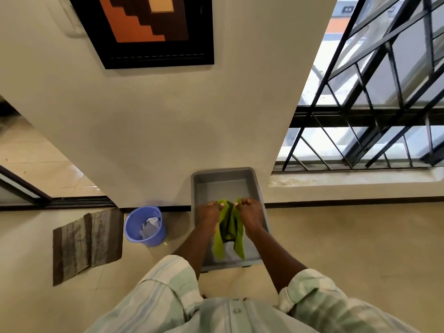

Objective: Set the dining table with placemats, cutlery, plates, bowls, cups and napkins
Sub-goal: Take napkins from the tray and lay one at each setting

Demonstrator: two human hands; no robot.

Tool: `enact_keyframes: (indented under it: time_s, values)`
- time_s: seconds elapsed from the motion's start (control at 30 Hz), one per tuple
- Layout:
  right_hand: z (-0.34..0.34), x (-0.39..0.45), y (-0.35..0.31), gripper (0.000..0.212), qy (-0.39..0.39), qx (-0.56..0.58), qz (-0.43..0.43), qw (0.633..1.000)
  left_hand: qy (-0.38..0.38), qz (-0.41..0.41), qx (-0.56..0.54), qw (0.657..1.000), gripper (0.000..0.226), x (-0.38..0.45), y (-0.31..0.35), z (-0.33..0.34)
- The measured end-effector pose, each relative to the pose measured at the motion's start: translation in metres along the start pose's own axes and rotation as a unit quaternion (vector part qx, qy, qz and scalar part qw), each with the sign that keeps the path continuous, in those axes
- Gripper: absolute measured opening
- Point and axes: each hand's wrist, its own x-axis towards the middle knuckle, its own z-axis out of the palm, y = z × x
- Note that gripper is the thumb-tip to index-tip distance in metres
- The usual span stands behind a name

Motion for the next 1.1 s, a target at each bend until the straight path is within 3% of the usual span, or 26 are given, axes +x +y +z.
enact_keyframes:
  time_s: [0.07,0.27,0.43,0.6,0.7,0.8,0.93,1.1]
  values:
    - [0.002,-0.006,-0.002,0.016,-0.01,-0.018,-0.037,0.999,-0.018,0.0,0.022,1.0,0.008,-0.008,0.001,0.007]
    - [0.007,-0.012,-0.004,0.022,-0.038,-0.071,-0.097,0.992,-0.043,0.026,0.026,0.998,0.024,-0.016,0.011,0.018]
    - [0.011,-0.012,-0.005,0.019,-0.031,-0.124,-0.119,0.985,-0.043,0.045,0.055,0.997,0.024,-0.01,0.01,0.013]
    - [0.009,-0.019,-0.012,0.017,-0.008,-0.144,-0.118,0.982,-0.046,0.048,0.051,0.996,0.018,-0.001,0.005,0.01]
    - [0.011,-0.022,-0.013,0.017,-0.044,-0.135,-0.134,0.981,-0.054,0.051,0.014,0.997,0.012,-0.021,0.019,0.008]
    - [0.01,-0.027,-0.02,0.023,-0.1,-0.068,-0.117,0.986,-0.072,0.085,0.029,0.993,0.012,-0.028,0.026,0.001]
    - [0.008,-0.026,-0.027,0.011,-0.129,0.026,-0.06,0.989,-0.038,0.112,0.097,0.988,0.015,-0.027,0.031,-0.011]
    - [0.003,-0.014,-0.033,0.021,-0.097,-0.099,-0.078,0.987,-0.029,0.164,0.124,0.978,0.02,-0.027,0.047,-0.021]
